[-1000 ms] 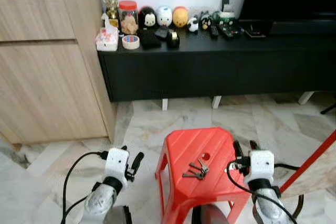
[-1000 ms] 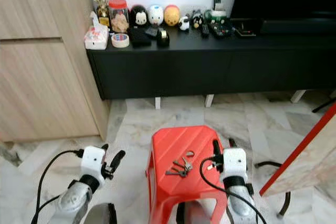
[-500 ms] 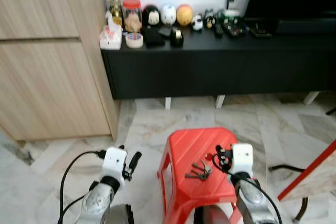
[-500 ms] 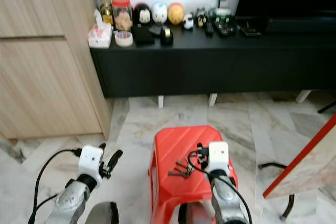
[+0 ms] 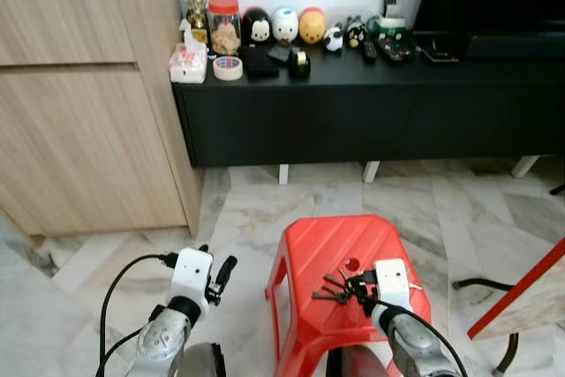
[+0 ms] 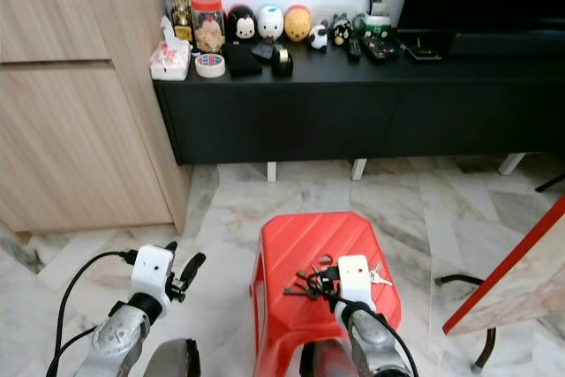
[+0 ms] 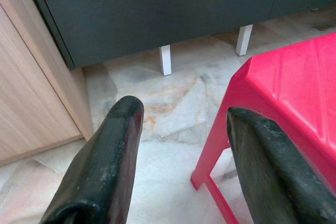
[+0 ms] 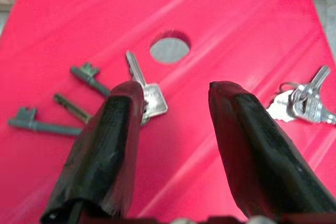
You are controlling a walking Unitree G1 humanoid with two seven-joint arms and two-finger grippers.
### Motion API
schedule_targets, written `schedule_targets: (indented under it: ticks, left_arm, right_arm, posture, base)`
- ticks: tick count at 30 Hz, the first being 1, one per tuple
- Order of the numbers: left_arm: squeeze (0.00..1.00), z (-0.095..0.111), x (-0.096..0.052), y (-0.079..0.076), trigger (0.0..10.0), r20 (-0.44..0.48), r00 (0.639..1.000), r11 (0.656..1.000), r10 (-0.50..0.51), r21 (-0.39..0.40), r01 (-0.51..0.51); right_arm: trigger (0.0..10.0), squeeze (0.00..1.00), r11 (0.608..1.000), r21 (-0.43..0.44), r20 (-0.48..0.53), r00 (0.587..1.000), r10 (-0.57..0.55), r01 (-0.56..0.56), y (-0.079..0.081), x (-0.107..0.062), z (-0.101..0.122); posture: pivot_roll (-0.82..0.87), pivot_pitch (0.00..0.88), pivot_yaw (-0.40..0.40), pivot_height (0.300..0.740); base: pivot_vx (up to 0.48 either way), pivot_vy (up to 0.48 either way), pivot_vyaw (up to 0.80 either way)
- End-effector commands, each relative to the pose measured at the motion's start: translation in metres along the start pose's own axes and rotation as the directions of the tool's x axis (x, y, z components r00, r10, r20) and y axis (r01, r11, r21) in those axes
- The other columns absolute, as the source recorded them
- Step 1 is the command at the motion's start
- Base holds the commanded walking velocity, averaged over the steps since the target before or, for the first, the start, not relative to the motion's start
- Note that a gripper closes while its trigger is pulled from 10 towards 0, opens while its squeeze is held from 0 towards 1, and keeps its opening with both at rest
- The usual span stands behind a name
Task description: Hang keys on a hook
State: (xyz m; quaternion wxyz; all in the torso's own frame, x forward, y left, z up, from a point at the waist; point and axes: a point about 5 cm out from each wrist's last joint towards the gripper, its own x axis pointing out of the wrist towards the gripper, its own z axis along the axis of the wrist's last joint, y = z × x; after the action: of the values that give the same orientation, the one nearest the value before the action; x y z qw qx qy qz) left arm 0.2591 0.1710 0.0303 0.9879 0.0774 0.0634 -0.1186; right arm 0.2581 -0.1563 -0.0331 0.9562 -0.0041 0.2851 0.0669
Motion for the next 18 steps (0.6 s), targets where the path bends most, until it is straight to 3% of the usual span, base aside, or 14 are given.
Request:
schedule_targets:
  ticks: [1,12,18]
  left_arm:
    - [0.0,0.001,0.001,0.0,10.0,0.005,1.0,1.0,-0.001,-0.002,0.001]
    - [0.0,0.001,0.001,-0.001,10.0,0.004,1.0,1.0,0.002,-0.005,-0.002]
    - [0.0,0.001,0.001,-0.001,10.0,0.005,1.0,1.0,0.006,-0.005,-0.006]
  right_arm:
    - [10.0,0.0,1.0,0.009,-0.024,1.0,-0.006,0.006,-0.006,-0.001,-0.004]
    - [10.0,0.0,0.999,0.027,-0.131,0.99,0.043,-0.04,-0.013,-0.008,-0.022]
    - [10.0,0.0,0.996,0.074,-0.096,0.994,0.048,-0.041,-0.008,-0.004,-0.014]
  posture:
    - [0.08,0.0,-0.067,0.599]
    - [0.08,0.0,-0.07,0.599]
    - [0.08,0.0,-0.071,0.599]
  base:
    - [0.0,0.0,0.0]
    - [0.0,0.0,0.0]
    - [0.0,0.0,0.0]
